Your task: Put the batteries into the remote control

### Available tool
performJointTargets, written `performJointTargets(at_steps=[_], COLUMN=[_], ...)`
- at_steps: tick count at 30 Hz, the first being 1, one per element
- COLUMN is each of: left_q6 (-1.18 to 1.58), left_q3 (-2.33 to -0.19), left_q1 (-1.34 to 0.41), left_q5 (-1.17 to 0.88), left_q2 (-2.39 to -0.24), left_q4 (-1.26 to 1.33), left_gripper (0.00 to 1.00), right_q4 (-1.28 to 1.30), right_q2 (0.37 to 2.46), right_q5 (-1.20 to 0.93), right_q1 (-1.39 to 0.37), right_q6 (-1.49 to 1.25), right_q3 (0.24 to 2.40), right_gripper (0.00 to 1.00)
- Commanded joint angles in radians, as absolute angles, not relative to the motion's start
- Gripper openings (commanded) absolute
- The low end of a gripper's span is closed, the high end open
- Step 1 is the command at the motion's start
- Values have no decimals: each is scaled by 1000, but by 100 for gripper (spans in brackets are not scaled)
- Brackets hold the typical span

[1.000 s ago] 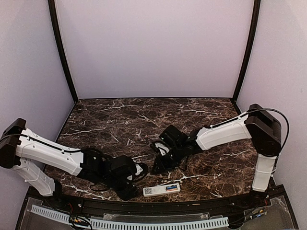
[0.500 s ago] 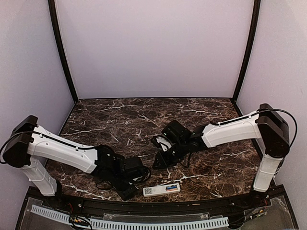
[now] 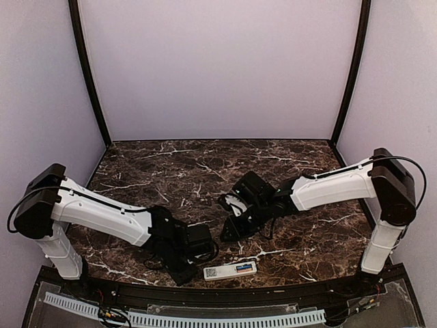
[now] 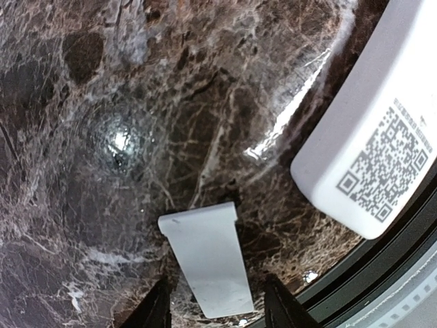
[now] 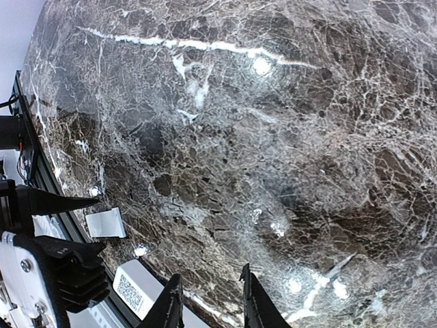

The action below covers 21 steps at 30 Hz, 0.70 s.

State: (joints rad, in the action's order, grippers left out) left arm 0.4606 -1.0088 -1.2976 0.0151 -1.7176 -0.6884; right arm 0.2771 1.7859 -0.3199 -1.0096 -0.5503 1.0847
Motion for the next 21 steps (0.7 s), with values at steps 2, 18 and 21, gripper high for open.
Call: performJointTargets(at_steps=[2,18,21], left_q6=[461,481,482], left_q3=[-1033,-1044,-1040], left_q1=[-1293,-1293,-1293], left_q5=[2,-35,-34], left_q2=[-1760,-1757,-1756], left_q4=[-729,-765,-758], left_gripper=[38,20,17], right_q4=[271,272,273], right_q2=[1743,1734,1733], right_q5=[-305,-299,-299], right_q1=[-1011,-1012,-1012], right_q6=[-537,-535,-535], right_q3=[1064,1054,1055], right_gripper=[28,28,28])
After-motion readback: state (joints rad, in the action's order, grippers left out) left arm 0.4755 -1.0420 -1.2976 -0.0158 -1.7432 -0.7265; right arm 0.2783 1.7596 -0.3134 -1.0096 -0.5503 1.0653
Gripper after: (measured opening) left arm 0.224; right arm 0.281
